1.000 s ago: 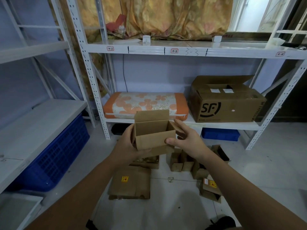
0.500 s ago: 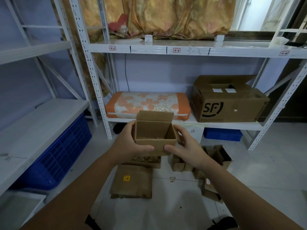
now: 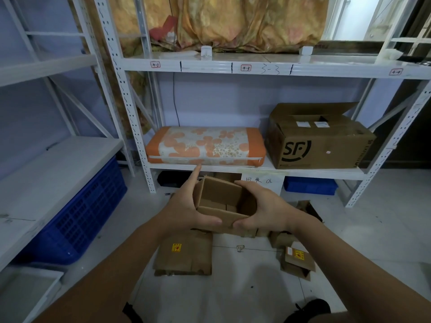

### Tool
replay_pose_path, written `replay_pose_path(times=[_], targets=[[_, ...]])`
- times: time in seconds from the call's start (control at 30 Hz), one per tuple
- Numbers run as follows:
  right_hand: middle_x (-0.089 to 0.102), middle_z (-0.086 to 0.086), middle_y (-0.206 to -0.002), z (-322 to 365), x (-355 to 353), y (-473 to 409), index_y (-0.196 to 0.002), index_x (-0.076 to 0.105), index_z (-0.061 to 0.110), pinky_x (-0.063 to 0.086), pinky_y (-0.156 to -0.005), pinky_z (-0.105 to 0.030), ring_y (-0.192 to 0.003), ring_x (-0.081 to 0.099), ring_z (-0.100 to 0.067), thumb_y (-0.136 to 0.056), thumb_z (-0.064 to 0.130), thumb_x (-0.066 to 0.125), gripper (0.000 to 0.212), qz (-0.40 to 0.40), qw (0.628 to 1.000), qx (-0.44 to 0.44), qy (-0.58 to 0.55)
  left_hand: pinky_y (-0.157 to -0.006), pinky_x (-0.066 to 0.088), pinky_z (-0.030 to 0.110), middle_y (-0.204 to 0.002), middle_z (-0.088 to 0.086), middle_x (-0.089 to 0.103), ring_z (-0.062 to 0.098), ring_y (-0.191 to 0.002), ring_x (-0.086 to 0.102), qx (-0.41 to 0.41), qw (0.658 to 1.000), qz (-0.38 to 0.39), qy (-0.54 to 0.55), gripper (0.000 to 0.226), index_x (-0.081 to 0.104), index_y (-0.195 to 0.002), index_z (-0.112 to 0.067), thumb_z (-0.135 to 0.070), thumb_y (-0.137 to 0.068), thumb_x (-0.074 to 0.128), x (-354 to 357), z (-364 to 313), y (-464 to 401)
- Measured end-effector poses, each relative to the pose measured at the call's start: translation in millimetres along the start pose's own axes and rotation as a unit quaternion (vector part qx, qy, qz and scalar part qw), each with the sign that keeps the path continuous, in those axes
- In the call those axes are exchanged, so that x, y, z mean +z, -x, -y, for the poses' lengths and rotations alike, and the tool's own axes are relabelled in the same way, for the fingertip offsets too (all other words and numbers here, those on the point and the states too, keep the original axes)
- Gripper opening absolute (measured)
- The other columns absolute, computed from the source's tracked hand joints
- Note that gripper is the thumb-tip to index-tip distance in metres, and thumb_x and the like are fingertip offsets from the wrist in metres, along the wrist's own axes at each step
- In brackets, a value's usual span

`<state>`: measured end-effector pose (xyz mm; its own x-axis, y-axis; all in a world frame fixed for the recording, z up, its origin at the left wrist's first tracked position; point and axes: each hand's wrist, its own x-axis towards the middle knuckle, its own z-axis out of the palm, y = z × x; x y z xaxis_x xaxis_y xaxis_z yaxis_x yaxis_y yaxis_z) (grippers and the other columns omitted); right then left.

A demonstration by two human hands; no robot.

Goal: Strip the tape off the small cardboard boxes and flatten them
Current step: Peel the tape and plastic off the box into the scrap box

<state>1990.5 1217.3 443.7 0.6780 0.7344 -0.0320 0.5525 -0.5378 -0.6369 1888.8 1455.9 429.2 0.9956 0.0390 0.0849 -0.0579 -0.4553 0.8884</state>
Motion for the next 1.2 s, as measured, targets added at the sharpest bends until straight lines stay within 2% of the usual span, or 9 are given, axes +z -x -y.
replay_pose_path(times=[0.17,0.33,0.53,0.67,0.8,0.9,1.03,1.13,1.2], targets=[[0.055,0.018,-0.120,4,-2,1,-0.135,0.047,0.036,0.055,-0.096,-0.032,-0.111,0.055,-0.006,-0.062,0.051,0.088,0.085,-0.006,1.000,-0.015,-0.020,-0.094,0.057,0.024,-0.137,-0.025,0.028,0.004,-0.121,0.053,0.030,0.998,0.005,-0.056,0.106,0.033,-0.147,-0.041,-0.039,-0.064,0.099,-1,-4,-2],[0.053,0.016,-0.126,6,3,3,-0.140,0.045,0.035,0.054,-0.097,-0.031,-0.116,0.055,-0.006,-0.067,0.048,0.089,0.086,-0.048,0.996,-0.021,-0.067,-0.083,0.062,0.031,-0.129,-0.009,0.059,0.011,-0.113,0.066,0.020,1.000,0.011,0.011,0.087,0.045,-0.137,-0.038,-0.034,-0.067,0.098,-6,-2,-4],[0.050,0.015,-0.146,4,7,1,-0.153,0.034,0.036,0.051,-0.106,-0.036,-0.130,0.053,-0.003,-0.076,0.062,0.080,0.094,-0.123,0.964,-0.018,-0.237,-0.076,0.061,0.027,-0.124,-0.001,0.066,0.008,-0.101,0.072,-0.040,0.988,-0.049,0.138,0.084,0.053,-0.131,-0.026,-0.039,-0.059,0.094,-1,-8,-8],[0.060,0.019,-0.116,17,6,-3,-0.128,0.046,0.045,0.053,-0.078,-0.014,-0.098,0.065,0.009,-0.095,0.030,0.066,0.042,-0.130,0.935,-0.009,-0.330,-0.073,0.060,0.026,-0.123,0.006,0.067,0.013,-0.098,0.074,-0.062,0.973,-0.081,0.206,0.092,0.054,-0.133,-0.015,-0.042,-0.055,0.094,10,-10,-16],[0.054,0.019,-0.131,15,-2,-5,-0.154,0.028,0.035,0.053,-0.087,-0.017,-0.111,0.059,0.006,-0.090,0.048,0.067,0.076,-0.139,0.938,-0.011,-0.317,-0.080,0.062,0.034,-0.124,0.009,0.071,0.022,-0.104,0.074,-0.066,0.972,-0.086,0.209,0.097,0.058,-0.134,-0.013,-0.051,-0.052,0.095,13,-9,-23],[0.039,0.010,-0.156,5,-3,-6,-0.160,0.016,0.040,0.047,-0.109,-0.037,-0.137,0.046,-0.009,-0.073,0.072,0.074,0.109,-0.146,0.934,0.001,-0.326,-0.074,0.061,0.028,-0.120,0.004,0.071,0.017,-0.099,0.075,-0.070,0.971,-0.099,0.206,0.087,0.059,-0.129,-0.017,-0.049,-0.057,0.097,13,-15,-24],[0.031,0.010,-0.163,-8,-1,-7,-0.156,0.028,0.039,0.033,-0.120,-0.051,-0.148,0.033,-0.016,-0.066,0.071,0.080,0.109,-0.221,0.881,0.022,-0.417,-0.073,0.058,0.029,-0.122,0.002,0.067,0.019,-0.104,0.070,-0.097,0.952,-0.140,0.253,0.081,0.054,-0.132,-0.020,-0.052,-0.063,0.084,20,-16,-21],[0.036,0.005,-0.161,-13,8,-4,-0.159,0.020,0.036,0.038,-0.117,-0.050,-0.143,0.041,-0.018,-0.063,0.071,0.083,0.120,-0.195,0.875,0.063,-0.439,-0.067,0.060,0.028,-0.126,0.008,0.067,0.023,-0.106,0.071,-0.124,0.932,-0.157,0.302,0.093,0.055,-0.135,-0.019,-0.060,-0.059,0.091,27,-11,-24],[0.046,0.002,-0.154,-11,19,-5,-0.159,0.020,0.036,0.043,-0.113,-0.046,-0.135,0.050,-0.018,-0.066,0.065,0.086,0.118,-0.145,0.868,0.087,-0.468,-0.075,0.063,0.036,-0.129,0.010,0.068,0.026,-0.110,0.071,-0.147,0.911,-0.154,0.354,0.100,0.057,-0.138,-0.019,-0.063,-0.056,0.094,34,-11,-25]])
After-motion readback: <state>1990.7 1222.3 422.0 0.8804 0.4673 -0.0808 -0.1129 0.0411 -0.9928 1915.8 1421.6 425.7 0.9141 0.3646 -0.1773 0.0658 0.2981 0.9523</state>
